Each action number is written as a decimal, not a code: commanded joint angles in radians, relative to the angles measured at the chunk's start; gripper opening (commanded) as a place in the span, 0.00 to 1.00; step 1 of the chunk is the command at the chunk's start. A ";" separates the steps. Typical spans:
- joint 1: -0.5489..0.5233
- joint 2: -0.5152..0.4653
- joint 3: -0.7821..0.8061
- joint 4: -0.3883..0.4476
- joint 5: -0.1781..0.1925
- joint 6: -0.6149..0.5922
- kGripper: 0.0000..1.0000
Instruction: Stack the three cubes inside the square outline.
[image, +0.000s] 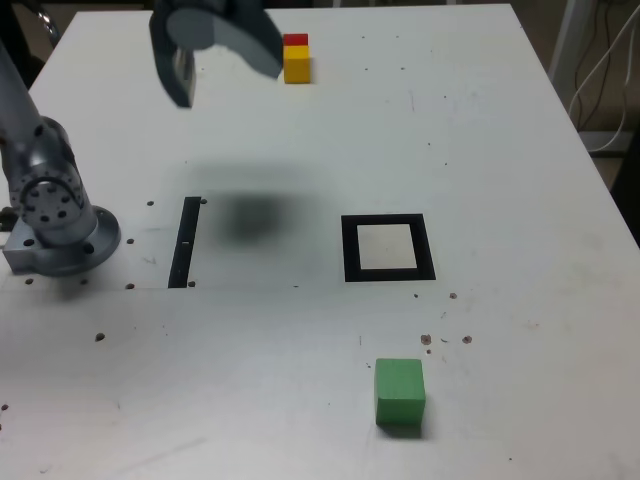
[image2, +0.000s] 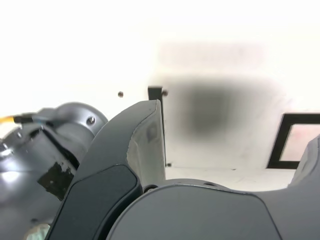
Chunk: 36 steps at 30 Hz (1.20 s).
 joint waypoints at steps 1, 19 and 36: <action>0.032 0.027 -0.035 0.019 0.004 0.030 0.99; 0.373 0.319 -0.401 0.069 0.081 0.326 0.99; 0.545 0.644 -0.804 0.124 0.107 0.509 0.95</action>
